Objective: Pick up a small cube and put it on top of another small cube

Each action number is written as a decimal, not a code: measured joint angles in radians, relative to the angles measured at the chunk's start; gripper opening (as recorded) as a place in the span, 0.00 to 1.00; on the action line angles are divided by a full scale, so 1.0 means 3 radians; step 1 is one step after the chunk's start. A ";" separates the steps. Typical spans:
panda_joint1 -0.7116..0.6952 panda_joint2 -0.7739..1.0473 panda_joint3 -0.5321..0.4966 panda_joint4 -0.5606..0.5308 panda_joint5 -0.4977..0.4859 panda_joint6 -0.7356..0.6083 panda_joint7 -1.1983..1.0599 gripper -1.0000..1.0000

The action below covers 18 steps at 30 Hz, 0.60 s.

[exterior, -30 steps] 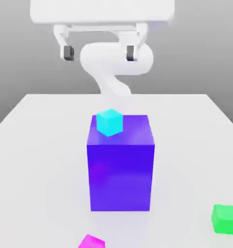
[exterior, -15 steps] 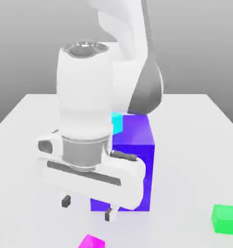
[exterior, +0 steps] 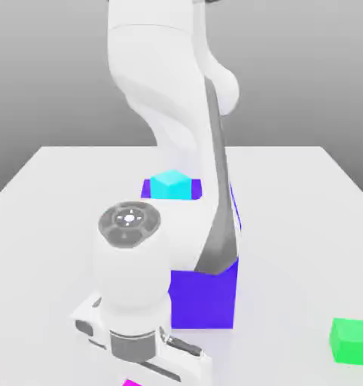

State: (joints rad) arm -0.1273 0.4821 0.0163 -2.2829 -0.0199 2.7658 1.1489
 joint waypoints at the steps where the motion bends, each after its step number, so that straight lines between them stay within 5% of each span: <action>1: -0.0003 -0.0102 0.0004 -0.0022 0.0005 -0.0080 -0.0004 0.00; 13: 0.0751 -0.0806 0.0837 -0.0291 -0.0277 -0.0551 -0.0492 0.00; 17: 0.1162 -0.0484 0.0973 -0.0231 -0.0664 -0.0335 -0.0471 0.00; 18: 0.1218 -0.0400 0.0945 -0.0220 -0.0730 -0.0267 -0.0440 1.00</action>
State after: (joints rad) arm 0.2381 0.3621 0.2999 -2.3490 -0.2390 2.6856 1.0170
